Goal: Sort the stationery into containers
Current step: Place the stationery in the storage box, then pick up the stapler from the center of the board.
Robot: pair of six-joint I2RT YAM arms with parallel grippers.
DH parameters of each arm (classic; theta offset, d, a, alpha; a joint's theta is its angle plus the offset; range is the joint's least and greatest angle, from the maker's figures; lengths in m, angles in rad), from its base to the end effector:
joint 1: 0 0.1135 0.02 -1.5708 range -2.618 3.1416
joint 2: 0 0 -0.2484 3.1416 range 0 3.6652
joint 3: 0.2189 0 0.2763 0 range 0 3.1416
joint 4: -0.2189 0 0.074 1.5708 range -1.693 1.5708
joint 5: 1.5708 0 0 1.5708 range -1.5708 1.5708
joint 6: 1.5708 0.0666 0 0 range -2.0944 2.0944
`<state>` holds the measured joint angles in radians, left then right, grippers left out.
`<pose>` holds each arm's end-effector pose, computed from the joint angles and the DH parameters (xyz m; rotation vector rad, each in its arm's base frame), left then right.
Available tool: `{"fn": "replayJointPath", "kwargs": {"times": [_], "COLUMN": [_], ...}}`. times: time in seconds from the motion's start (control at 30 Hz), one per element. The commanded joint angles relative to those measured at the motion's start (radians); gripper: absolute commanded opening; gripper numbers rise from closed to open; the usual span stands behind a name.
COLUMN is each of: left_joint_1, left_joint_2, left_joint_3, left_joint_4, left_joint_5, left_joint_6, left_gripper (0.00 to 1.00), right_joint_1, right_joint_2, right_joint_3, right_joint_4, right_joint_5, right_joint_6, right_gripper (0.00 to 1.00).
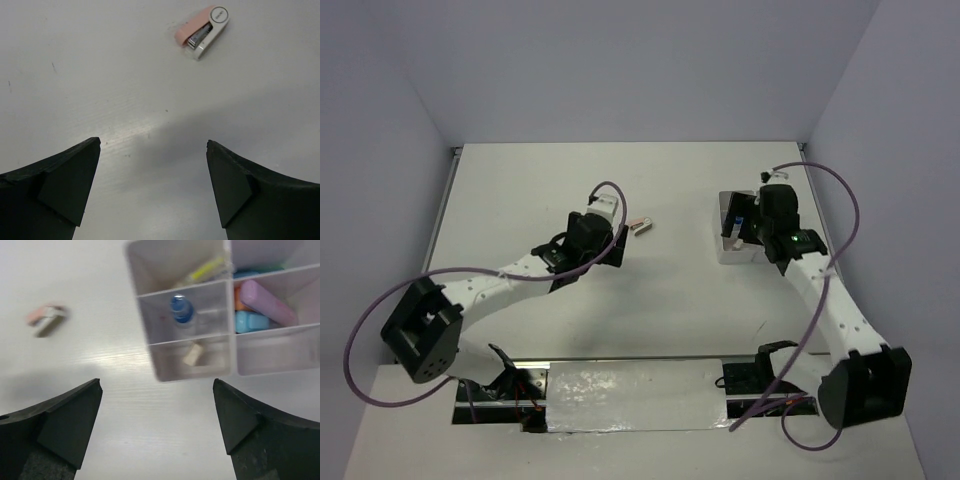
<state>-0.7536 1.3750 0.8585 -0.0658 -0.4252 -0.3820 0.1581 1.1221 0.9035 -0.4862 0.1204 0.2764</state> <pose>0.2728 -0.2183 0.2021 0.1471 2.0983 -0.2252 0.2929 0.0386 0.2466 0.1974 2.2625 0.0926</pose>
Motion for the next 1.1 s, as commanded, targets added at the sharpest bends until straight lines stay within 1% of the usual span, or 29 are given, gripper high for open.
{"fn": "replayJointPath", "kwargs": {"times": [0.0, 0.07, 0.1, 0.13, 0.17, 0.23, 0.27, 0.3, 0.33, 0.47, 0.53, 0.57, 0.7, 0.87, 1.0, 1.03, 1.07], "left_joint_1": [0.045, 0.048, 0.051, 0.053, 0.056, 0.059, 0.063, 0.065, 0.065, 0.079, 0.095, 0.103, 0.135, 0.175, 0.181, 0.181, 0.183], "left_joint_2": [0.1, 0.182, 0.212, 0.269, 0.294, 0.37, 0.418, 0.418, 0.465, 0.58, 0.608, 0.619, 0.668, 0.716, 0.739, 0.743, 0.749], "left_joint_3": [0.071, 0.12, 0.14, 0.189, 0.21, 0.266, 0.301, 0.301, 0.342, 0.454, 0.485, 0.496, 0.536, 0.577, 0.593, 0.59, 0.582], "left_joint_4": [0.121, 0.158, 0.162, 0.162, 0.172, 0.187, 0.198, 0.202, 0.201, 0.167, 0.152, 0.146, 0.132, 0.101, 0.078, 0.083, 0.086], "left_joint_5": [0.088, 0.124, 0.143, 0.16, 0.224, 0.264, 0.308, 0.318, 0.321, 0.318, 0.33, 0.368, 0.445, 0.497, 0.522, 0.517, 0.516], "left_joint_6": [0.097, 0.169, 0.19, 0.234, 0.265, 0.343, 0.392, 0.393, 0.437, 0.514, 0.528, 0.535, 0.542, 0.535, 0.546, 0.545, 0.543], "left_gripper": [0.99, 0.99, 0.99, 0.99, 0.99, 0.99, 0.99, 0.99, 0.99, 0.99, 0.99, 0.99, 0.99, 0.97, 0.88, 0.88, 0.81], "right_joint_1": [0.014, 0.021, 0.024, 0.027, 0.027, 0.032, 0.031, 0.034, 0.035, 0.061, 0.075, 0.087, 0.106, 0.109, 0.11, 0.11, 0.11], "right_joint_2": [-0.175, -0.244, -0.261, -0.275, -0.306, -0.335, -0.359, -0.375, -0.401, -0.465, -0.484, -0.485, -0.493, -0.505, -0.515, -0.516, -0.521], "right_joint_3": [0.025, 0.011, 0.002, -0.006, -0.02, -0.04, -0.054, -0.058, -0.063, -0.074, -0.071, -0.068, -0.049, -0.028, -0.018, -0.015, -0.012], "right_joint_4": [0.009, 0.012, 0.008, 0.005, 0.005, 0.012, 0.014, 0.011, 0.009, 0.012, 0.012, 0.012, 0.008, 0.005, 0.008, 0.006, 0.005], "right_joint_5": [-0.175, -0.238, -0.298, -0.326, -0.355, -0.442, -0.499, -0.499, -0.537, -0.59, -0.605, -0.611, -0.624, -0.628, -0.639, -0.639, -0.64], "right_joint_6": [0.018, 0.024, 0.024, 0.023, 0.02, 0.024, 0.02, 0.018, 0.018, 0.024, 0.027, 0.027, 0.026, 0.027, 0.033, 0.033, 0.033], "right_gripper": [1.0, 1.0, 1.0, 1.0, 1.0, 1.0, 1.0, 1.0, 1.0, 1.0, 1.0, 1.0, 1.0, 1.0, 1.0, 1.0, 1.0]}}
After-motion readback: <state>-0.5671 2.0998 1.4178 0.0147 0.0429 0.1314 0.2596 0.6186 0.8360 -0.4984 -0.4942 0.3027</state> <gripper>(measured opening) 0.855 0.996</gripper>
